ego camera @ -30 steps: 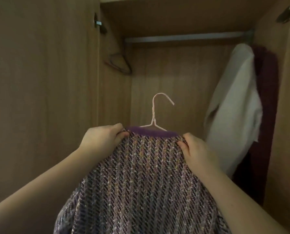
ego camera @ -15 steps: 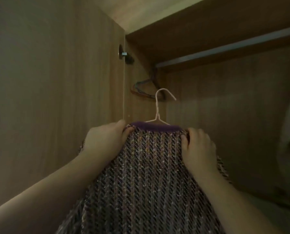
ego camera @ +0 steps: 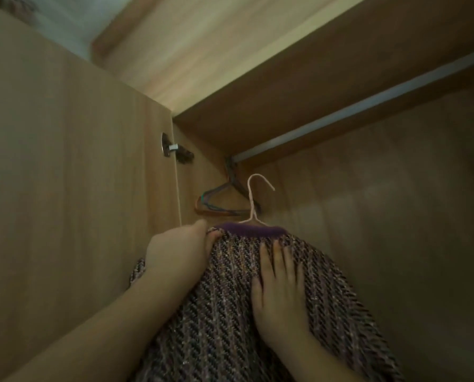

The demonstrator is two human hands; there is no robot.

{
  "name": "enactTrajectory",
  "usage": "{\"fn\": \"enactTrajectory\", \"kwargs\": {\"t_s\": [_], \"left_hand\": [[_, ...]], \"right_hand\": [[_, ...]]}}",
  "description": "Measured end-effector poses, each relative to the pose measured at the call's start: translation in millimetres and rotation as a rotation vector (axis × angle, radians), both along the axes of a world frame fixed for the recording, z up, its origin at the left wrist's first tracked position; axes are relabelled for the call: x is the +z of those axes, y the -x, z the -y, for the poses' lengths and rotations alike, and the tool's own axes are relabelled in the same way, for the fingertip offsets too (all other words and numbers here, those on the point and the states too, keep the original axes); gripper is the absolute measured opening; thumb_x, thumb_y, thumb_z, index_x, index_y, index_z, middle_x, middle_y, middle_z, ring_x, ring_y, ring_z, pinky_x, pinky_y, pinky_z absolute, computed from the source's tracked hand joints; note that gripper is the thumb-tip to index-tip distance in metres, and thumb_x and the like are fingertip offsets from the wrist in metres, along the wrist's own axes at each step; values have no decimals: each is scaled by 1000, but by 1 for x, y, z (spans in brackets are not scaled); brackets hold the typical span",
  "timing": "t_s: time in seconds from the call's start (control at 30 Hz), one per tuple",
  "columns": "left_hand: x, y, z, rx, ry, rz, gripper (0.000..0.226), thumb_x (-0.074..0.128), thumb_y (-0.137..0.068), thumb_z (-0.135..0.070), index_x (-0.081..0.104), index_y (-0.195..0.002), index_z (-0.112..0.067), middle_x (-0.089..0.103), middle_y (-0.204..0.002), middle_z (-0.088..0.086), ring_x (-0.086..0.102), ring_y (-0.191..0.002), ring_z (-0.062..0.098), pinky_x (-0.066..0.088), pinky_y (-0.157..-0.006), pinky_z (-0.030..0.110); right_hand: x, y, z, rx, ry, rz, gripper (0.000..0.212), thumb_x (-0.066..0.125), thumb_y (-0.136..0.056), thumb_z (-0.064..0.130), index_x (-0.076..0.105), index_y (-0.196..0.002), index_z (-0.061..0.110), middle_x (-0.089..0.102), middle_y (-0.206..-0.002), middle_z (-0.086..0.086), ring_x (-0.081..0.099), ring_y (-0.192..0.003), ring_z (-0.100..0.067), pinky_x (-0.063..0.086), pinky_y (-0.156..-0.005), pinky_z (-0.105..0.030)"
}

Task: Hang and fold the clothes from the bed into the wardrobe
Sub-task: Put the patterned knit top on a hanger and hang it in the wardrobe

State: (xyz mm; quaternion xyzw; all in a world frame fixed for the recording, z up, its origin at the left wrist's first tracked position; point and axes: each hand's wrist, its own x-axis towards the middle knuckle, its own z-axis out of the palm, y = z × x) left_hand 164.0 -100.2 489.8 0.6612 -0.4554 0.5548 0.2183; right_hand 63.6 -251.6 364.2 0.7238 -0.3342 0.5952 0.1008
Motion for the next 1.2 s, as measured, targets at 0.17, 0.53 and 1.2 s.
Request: {"fn": "enactTrajectory", "kwargs": {"t_s": [0.17,0.53,1.2], "left_hand": [[32,-5,34,75,45,13,42,31,-97,-63,55,-96,-29,65,-79,-5,66,-77,20,51,-61,32],[121,3,123,253,125,-68,40,35,-98,-59,56,-86,-26,56,-73,-7,57,-67,16,51,-63,32],[177,-23,216,428,91,-208,36,41,-101,-50,56,-86,-21,56,-78,-1,55,-70,19,42,-62,32]], "right_hand": [[35,-21,47,87,57,83,61,13,-100,51,5,-158,32,3,-166,4,2,-154,-19,5,-119,-53],[146,-56,153,261,151,102,68,-10,-91,59,-9,-155,38,-18,-160,13,-15,-151,-13,-6,-122,-50],[211,-144,251,555,124,64,74,-15,-83,59,-7,-155,42,-9,-165,14,-9,-152,-10,6,-123,-49]]}}
